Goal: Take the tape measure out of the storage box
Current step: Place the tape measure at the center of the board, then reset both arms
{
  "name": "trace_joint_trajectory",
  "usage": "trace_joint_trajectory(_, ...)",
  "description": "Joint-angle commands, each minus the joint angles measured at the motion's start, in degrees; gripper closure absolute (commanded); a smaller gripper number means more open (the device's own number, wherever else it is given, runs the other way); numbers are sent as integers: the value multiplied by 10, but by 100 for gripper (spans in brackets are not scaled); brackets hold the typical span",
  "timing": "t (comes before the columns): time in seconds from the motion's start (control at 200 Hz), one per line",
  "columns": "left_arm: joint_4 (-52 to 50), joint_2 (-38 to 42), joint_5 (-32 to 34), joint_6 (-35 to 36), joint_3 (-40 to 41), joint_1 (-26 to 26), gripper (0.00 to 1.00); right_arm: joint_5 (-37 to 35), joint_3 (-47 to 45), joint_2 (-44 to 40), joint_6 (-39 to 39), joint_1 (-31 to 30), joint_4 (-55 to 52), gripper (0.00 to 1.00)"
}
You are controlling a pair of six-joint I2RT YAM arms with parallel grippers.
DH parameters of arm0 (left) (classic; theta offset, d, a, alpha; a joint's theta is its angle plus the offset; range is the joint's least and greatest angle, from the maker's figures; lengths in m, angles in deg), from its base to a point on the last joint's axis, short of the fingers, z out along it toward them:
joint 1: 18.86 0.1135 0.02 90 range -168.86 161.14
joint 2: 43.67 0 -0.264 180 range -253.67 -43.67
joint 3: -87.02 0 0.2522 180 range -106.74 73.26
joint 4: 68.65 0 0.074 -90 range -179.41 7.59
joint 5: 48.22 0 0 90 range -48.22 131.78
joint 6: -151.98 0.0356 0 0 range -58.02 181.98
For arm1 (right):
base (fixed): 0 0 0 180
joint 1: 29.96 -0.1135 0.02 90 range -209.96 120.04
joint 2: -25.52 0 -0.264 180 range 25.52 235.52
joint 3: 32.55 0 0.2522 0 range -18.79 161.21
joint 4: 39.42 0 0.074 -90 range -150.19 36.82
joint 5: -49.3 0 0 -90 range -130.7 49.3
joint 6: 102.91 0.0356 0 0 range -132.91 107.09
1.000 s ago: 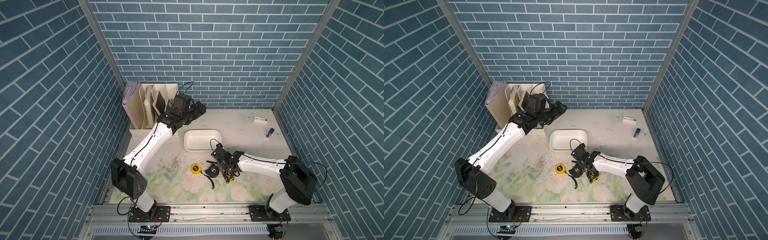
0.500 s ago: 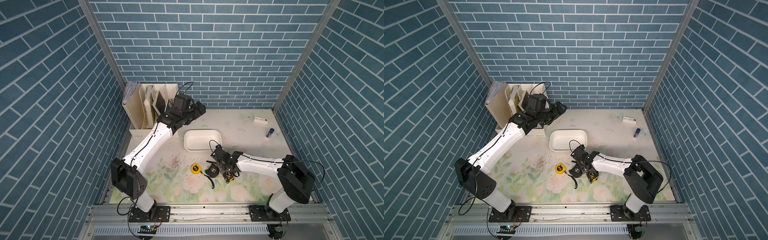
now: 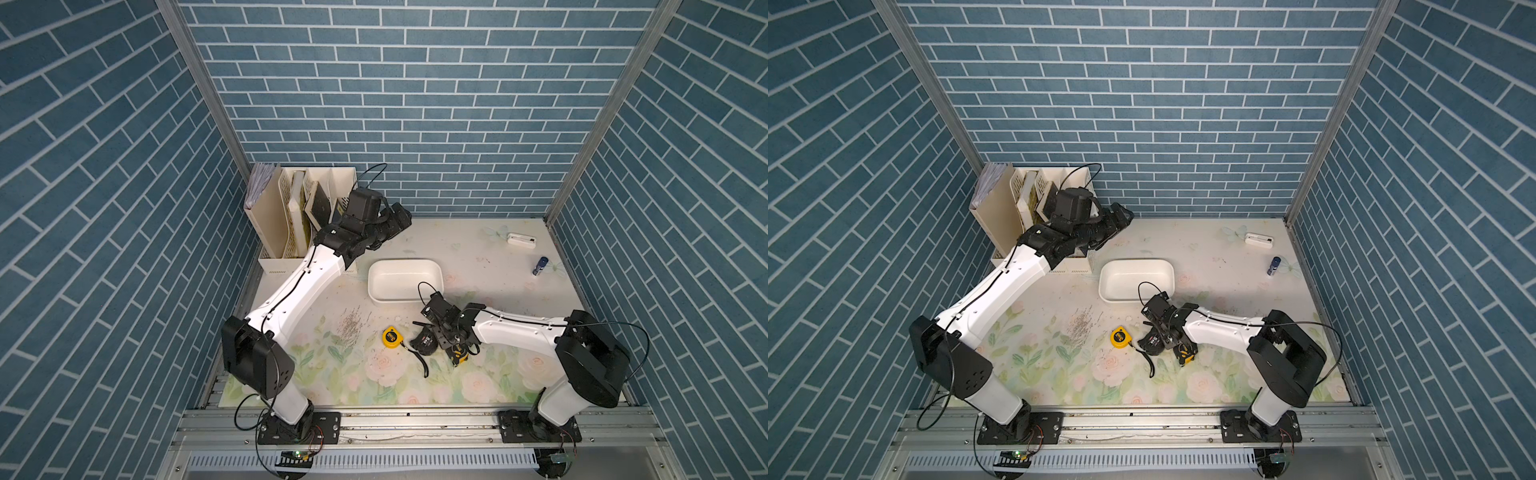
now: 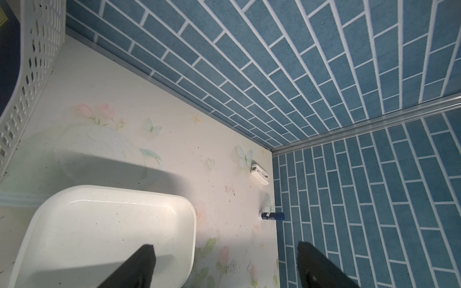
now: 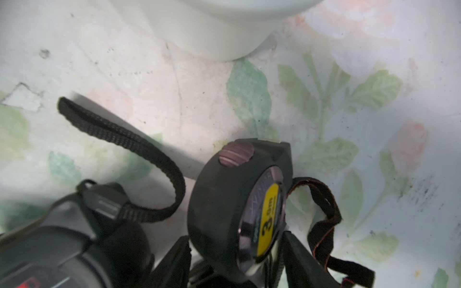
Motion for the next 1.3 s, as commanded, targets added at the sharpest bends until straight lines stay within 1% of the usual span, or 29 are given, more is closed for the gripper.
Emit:
trace_joint_trajectory(0.0, -3, 8, -2, 4, -8, 3, 7, 5, 7, -18, -20, -6, -24, 36)
trace_joint_trajectory(0.175, -3, 12, -2, 6, -9, 3, 6, 17, 14, -36, -28, -9, -23, 33)
trace_joint_trajectory(0.345, -2, 14, -7, 8, -10, 2, 6, -8, 33, -64, -17, -8, -25, 33)
trace_joint_trajectory(0.515, -2, 13, -7, 8, -15, 2, 6, -15, 50, -78, -11, -9, -26, 32)
trace_joint_trajectory(0.655, -3, 14, -2, 13, -22, 3, 6, -45, 66, -103, -4, -8, -15, 32)
trace_joint_trajectory(0.75, -11, 11, 10, 33, -45, 3, 3, -72, 74, -138, -12, -8, 34, 30)
trace_joint_trajectory(0.79, -15, 10, 20, 47, -56, 3, 1, -84, 72, -157, -20, -8, 65, 27)
trace_joint_trajectory(0.8, -16, 11, 23, 51, -58, 3, 1, -87, 72, -162, -23, -8, 74, 23)
trace_joint_trajectory(0.83, -18, 13, 30, 62, -64, 3, 0, -96, 70, -176, -32, -8, 95, 16)
trace_joint_trajectory(0.875, -18, 18, 42, 84, -67, 4, 0, -118, 68, -197, -47, -7, 126, 2)
trace_joint_trajectory(0.895, -19, 22, 52, 93, -67, 3, 0, -130, 67, -205, -53, -6, 135, 0)
trace_joint_trajectory(0.945, -20, 32, 79, 121, -61, 3, 0, -148, 68, -221, -76, 1, 155, 0)
trace_joint_trajectory(0.99, -15, 44, 108, 149, -48, 3, 0, -183, 64, -237, -98, 8, 173, 0)
trace_joint_trajectory(1.015, -9, 53, 127, 164, -36, 4, 0, -196, 56, -249, -114, 17, 191, 0)
trace_joint_trajectory(1.05, 4, 69, 153, 187, -12, 4, 0, -196, 42, -266, -133, 38, 218, 0)
trace_joint_trajectory(1.115, 47, 101, 218, 234, 53, 4, 0, -183, 11, -301, -153, 98, 273, 0)
trace_joint_trajectory(1.175, 90, 128, 291, 273, 118, 4, 0, -148, -31, -333, -172, 173, 335, 0)
trace_joint_trajectory(1.215, 129, 148, 342, 301, 171, 4, 0, -149, -60, -343, -185, 217, 377, 0)
trace_joint_trajectory(1.245, 170, 162, 387, 322, 214, 4, 0, -148, -83, -346, -201, 245, 409, 0)
trace_joint_trajectory(1.295, 253, 186, 441, 371, 288, 4, 0, -147, -121, -341, -234, 286, 472, 0)
